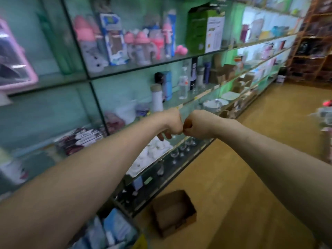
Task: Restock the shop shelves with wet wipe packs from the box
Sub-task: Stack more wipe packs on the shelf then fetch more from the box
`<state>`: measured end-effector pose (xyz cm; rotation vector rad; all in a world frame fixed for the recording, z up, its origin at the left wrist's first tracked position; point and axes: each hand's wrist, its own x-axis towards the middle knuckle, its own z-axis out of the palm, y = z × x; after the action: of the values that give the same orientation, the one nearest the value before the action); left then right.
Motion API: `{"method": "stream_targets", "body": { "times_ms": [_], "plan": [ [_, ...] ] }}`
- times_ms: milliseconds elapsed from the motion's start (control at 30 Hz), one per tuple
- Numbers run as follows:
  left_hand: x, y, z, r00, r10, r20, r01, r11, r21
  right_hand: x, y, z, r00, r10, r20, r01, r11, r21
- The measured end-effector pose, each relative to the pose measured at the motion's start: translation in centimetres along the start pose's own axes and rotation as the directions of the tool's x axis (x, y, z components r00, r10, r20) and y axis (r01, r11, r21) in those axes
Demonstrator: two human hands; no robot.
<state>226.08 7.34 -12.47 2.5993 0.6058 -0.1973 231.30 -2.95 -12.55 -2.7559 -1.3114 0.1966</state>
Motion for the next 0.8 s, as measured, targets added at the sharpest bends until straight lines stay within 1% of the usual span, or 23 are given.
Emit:
{"method": "stream_targets", "body": {
  "times_ms": [100, 233, 400, 500, 533, 667, 733, 800],
  "plan": [
    [-2.0, -6.5, 0.2, 0.994, -0.102, 0.029, 0.103, 0.994, -0.025, 1.0, -5.5, 2.9, 0.996, -0.071, 0.052, 0.070, 0.998, 0.005],
    [-4.8, -13.6, 0.4, 0.982, -0.186, 0.027, 0.187, 0.981, -0.053, 2.1, -11.9, 6.1, 0.984, -0.132, 0.121, 0.128, 0.991, 0.040],
    [-7.7, -21.5, 1.1, 0.945, -0.320, 0.071, 0.325, 0.943, -0.070, 2.8, -18.6, 9.6, 0.954, -0.228, 0.196, 0.216, 0.973, 0.081],
    [-9.3, -25.6, 2.3, 0.901, -0.421, 0.109, 0.432, 0.895, -0.111, 3.5, -21.7, 12.5, 0.912, -0.293, 0.286, 0.267, 0.955, 0.127],
    [-10.0, -27.3, 3.1, 0.878, -0.463, 0.122, 0.477, 0.869, -0.132, 3.9, -23.0, 13.8, 0.887, -0.334, 0.317, 0.306, 0.942, 0.136],
    [-12.1, -32.1, 5.6, 0.786, -0.589, 0.186, 0.616, 0.772, -0.156, 4.2, -25.8, 18.0, 0.825, -0.440, 0.353, 0.418, 0.897, 0.142],
    [-13.6, -34.1, 6.9, 0.732, -0.645, 0.218, 0.678, 0.720, -0.147, 4.0, -27.2, 20.3, 0.794, -0.474, 0.381, 0.446, 0.880, 0.164],
    [-15.1, -36.0, 8.5, 0.697, -0.682, 0.222, 0.715, 0.684, -0.145, 3.3, -28.5, 22.4, 0.755, -0.517, 0.403, 0.481, 0.855, 0.195]
  ]
}}
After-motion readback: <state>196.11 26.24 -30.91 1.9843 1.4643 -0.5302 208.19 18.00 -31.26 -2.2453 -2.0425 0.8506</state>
